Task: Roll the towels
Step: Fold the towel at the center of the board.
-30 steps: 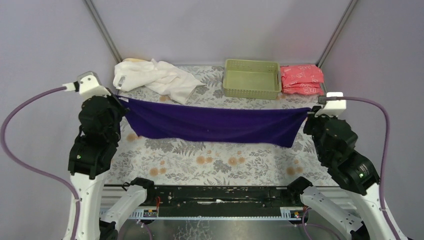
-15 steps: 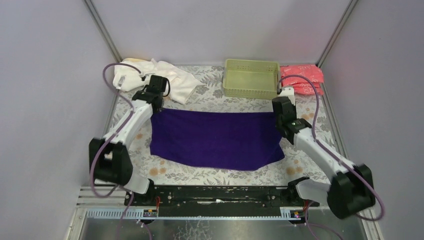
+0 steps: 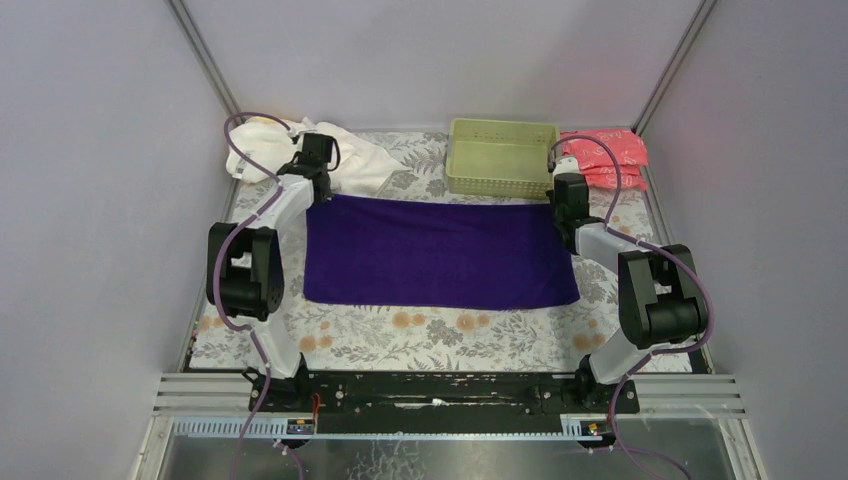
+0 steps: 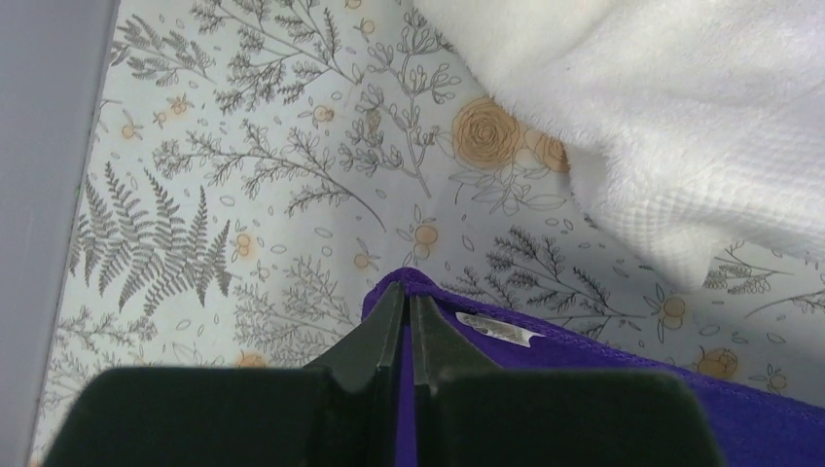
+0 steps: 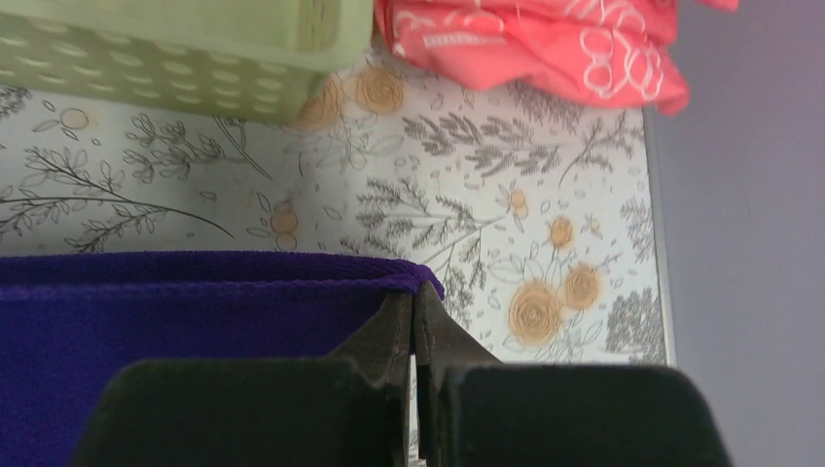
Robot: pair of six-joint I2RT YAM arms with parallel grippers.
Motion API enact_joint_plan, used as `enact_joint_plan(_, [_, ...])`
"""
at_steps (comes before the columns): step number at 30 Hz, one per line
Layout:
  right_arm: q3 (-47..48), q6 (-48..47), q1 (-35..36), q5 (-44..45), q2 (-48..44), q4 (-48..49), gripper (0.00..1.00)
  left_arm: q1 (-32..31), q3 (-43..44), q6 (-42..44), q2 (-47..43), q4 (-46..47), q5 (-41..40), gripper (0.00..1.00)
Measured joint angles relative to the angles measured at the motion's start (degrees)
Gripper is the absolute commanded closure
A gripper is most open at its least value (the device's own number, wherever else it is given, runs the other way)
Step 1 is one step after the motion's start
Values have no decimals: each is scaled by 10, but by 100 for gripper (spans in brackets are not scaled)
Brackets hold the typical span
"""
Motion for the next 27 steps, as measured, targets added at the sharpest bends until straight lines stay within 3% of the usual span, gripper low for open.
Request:
enact_joint_plan(11, [26,-80,-3,-60,5,57,100,13,8,11,9,10,-10,100])
enact_joint_plan(27, [6,-84,-15,-151,-16,47,100,25,-42,-10,-83,12,-34,100])
